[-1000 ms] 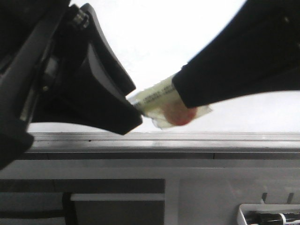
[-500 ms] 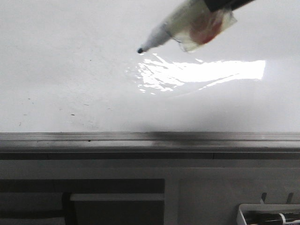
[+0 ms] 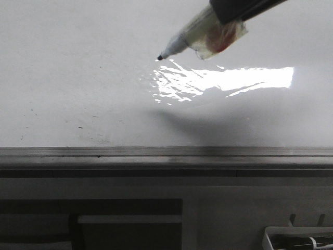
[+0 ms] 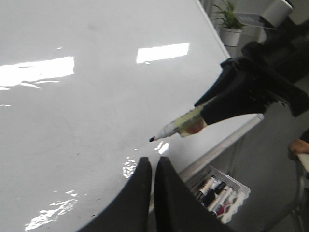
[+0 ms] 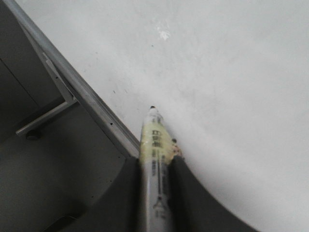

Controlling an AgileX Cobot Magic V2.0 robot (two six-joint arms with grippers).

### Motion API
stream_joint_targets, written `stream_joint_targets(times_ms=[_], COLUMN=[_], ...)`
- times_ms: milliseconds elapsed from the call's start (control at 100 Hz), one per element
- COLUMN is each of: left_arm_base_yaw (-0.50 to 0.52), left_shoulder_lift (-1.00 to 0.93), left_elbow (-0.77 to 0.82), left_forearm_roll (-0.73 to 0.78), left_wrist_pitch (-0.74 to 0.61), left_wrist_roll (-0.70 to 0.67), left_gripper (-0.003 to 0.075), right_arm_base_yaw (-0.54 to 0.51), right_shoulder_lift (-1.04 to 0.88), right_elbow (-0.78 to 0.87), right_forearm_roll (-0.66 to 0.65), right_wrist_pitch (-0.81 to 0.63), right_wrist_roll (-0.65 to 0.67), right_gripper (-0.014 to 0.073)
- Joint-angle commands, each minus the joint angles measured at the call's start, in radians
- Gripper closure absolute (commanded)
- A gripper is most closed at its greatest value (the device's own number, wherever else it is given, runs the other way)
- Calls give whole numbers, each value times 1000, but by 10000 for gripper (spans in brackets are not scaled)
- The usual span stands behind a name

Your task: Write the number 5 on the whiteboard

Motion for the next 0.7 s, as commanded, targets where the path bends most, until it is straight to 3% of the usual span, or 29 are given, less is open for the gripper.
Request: stream_joint_targets(times_ms=[0,240,690], left_arm_base_yaw=[68,170,172], left_shoulder_lift=[1,1,1], left_elbow=[-24,-24,-24], left_forearm_roll=[-22,-69,-69], left_wrist_pitch=[-89,-89,-89], left_wrist_roll=[-24,-24,-24], left_gripper=[741,741,741], right_arm_base_yaw=[-40,-90,-171], right_shoulder_lift=[11,15,43], right_elbow=[-37,-37,-37], right_forearm_roll=[-7,-7,-12], right_wrist_pitch=[-77,-97,-132], right_wrist_roll=[38,38,40], right_gripper=[634,634,634])
